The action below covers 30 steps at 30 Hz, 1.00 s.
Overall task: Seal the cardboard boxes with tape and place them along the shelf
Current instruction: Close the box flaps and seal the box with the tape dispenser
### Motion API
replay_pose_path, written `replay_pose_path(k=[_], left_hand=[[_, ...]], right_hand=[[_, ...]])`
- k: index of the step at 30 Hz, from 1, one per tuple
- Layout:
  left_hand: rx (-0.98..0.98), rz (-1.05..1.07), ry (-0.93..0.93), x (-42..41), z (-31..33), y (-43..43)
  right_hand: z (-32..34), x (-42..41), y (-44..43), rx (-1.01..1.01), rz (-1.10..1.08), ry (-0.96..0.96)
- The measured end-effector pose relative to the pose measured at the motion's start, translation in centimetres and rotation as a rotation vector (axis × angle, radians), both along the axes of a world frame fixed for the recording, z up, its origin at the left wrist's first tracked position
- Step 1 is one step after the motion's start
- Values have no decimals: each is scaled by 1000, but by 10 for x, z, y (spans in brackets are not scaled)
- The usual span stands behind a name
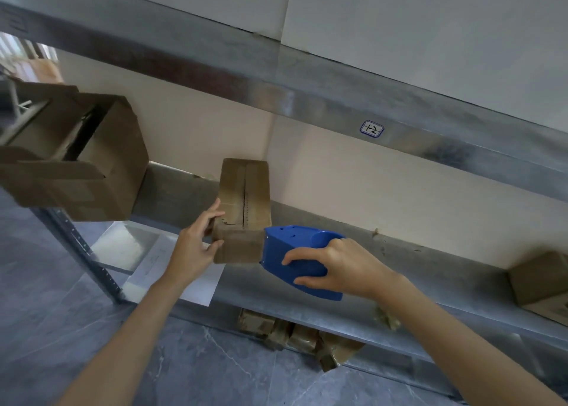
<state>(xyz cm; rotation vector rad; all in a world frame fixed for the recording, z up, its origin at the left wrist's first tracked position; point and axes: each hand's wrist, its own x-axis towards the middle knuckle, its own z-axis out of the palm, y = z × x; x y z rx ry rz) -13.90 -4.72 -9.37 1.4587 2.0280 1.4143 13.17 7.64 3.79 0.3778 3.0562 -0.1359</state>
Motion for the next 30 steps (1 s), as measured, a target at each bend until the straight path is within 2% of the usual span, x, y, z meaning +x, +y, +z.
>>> replay_pose_path(k=[6,19,23,30], left_hand=[[9,7,-59,-3,0,1],[60,34,-10,-9,-11,3],[57,26,61,-12,-13,4],[86,33,53,-11,-18,5]], right_hand=[[-2,-19,10,-5,-22,8],[-11,-18,35,-82,-26,92],[-8,-12,42,-104,-15,48],[-9,-1,53,-143,-9,26]])
